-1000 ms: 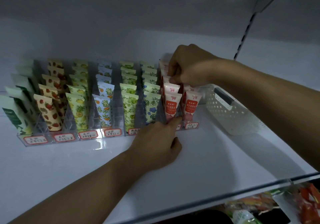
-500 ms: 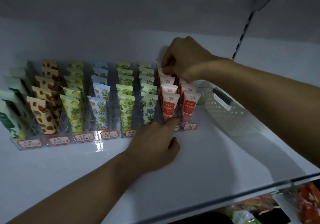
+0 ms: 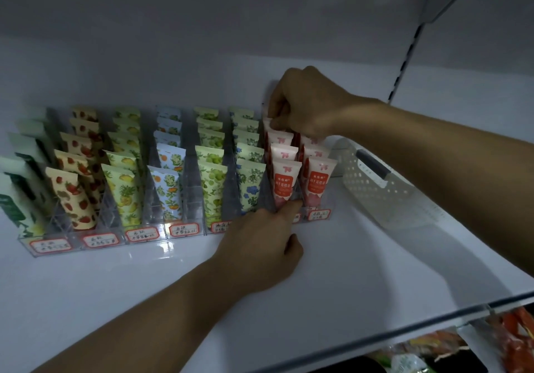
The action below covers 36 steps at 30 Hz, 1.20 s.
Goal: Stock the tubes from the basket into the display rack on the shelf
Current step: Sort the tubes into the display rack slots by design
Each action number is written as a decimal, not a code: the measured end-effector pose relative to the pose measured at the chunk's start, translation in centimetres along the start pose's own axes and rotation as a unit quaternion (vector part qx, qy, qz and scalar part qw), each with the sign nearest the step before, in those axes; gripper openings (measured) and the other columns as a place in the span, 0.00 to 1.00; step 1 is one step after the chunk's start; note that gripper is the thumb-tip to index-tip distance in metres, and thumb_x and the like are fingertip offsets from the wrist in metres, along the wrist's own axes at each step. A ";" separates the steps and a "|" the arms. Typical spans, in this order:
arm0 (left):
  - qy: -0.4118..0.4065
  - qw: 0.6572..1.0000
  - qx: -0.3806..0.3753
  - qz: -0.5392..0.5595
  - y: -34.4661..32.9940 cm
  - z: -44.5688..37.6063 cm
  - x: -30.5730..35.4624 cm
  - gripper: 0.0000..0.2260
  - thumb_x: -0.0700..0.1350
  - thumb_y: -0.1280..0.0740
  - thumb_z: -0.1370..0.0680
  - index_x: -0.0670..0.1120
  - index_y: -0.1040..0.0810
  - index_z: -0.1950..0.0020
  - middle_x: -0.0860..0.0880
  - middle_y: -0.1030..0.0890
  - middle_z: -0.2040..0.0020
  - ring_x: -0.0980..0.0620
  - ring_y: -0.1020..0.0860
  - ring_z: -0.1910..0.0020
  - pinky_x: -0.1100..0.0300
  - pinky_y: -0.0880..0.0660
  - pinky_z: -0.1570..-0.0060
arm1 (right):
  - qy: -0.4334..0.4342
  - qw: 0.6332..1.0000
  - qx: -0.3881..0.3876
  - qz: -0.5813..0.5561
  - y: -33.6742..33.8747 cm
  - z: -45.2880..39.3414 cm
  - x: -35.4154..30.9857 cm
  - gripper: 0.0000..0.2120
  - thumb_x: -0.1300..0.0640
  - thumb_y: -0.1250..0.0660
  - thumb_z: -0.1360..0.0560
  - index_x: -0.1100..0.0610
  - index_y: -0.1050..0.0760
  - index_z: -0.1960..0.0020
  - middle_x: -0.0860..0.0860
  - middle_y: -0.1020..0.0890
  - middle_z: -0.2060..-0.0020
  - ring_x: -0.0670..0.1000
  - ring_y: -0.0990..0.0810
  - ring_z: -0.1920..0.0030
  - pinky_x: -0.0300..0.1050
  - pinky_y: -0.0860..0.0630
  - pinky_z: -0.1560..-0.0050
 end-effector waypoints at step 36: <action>-0.049 0.998 -0.013 0.040 1.4 0.5 0.1 0.25 0.49 0.38 0.23 0.60 0.36 0.26 0.54 0.25 0.68 0.54 0.26 0.69 0.63 0.37 0.70 | -0.060 0.987 0.117 -0.090 1.7 5.0 -0.2 0.09 0.51 0.34 0.19 0.52 0.16 0.49 0.44 0.16 0.55 0.38 0.21 0.57 0.27 0.30 0.57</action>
Point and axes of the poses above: each hand's wrist, its own z-axis away from the middle knuckle, its own y-axis out of the back of the hand, x = y × z, the point moved 4 cm from there along -z, towards the middle knuckle
